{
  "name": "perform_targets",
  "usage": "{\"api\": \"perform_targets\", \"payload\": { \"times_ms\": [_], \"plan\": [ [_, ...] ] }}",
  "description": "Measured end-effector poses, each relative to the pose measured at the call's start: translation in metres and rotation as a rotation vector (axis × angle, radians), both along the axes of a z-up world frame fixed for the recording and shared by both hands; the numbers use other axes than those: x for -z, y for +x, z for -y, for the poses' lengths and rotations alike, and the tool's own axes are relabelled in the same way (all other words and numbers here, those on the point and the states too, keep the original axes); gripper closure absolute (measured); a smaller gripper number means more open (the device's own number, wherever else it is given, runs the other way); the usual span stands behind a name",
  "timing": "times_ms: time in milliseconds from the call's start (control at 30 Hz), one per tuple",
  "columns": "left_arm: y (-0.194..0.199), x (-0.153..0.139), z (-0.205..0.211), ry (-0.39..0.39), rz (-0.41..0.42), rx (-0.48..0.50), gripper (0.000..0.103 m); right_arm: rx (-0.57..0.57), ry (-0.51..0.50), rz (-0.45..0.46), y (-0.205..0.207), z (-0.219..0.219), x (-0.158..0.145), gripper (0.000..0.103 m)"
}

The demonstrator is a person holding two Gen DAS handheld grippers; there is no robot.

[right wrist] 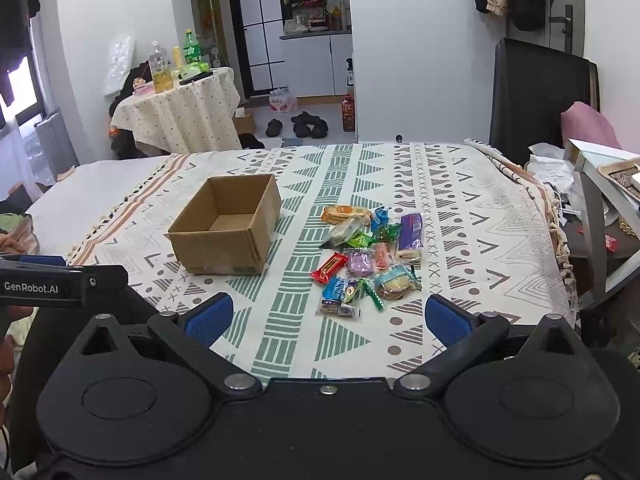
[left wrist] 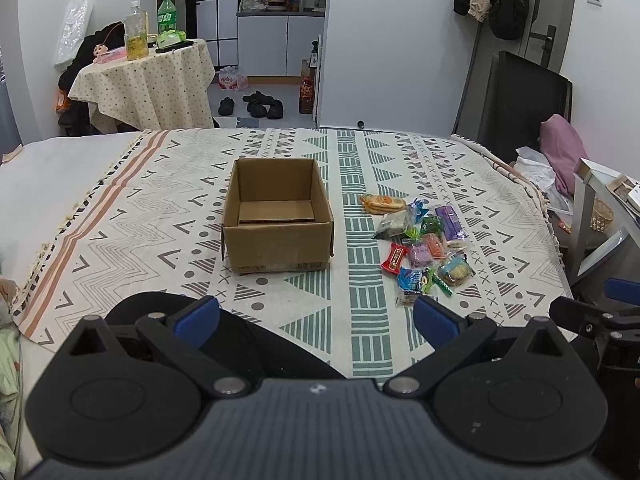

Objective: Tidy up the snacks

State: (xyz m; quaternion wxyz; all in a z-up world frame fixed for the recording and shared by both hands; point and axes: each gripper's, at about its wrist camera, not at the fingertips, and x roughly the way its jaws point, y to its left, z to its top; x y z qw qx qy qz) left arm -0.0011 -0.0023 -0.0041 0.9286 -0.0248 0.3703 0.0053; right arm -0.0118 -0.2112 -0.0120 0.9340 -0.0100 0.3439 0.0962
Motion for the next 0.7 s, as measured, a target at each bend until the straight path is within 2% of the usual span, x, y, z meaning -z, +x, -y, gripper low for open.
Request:
{"api": "perform_targets", "payload": {
  "times_ms": [700],
  "plan": [
    [-0.0014, -0.0056, -0.0015, -0.005, 0.009, 0.000, 0.000, -0.010, -0.020, 0.008, 0.0004, -0.0015, -0.0041, 0.000]
  ]
}}
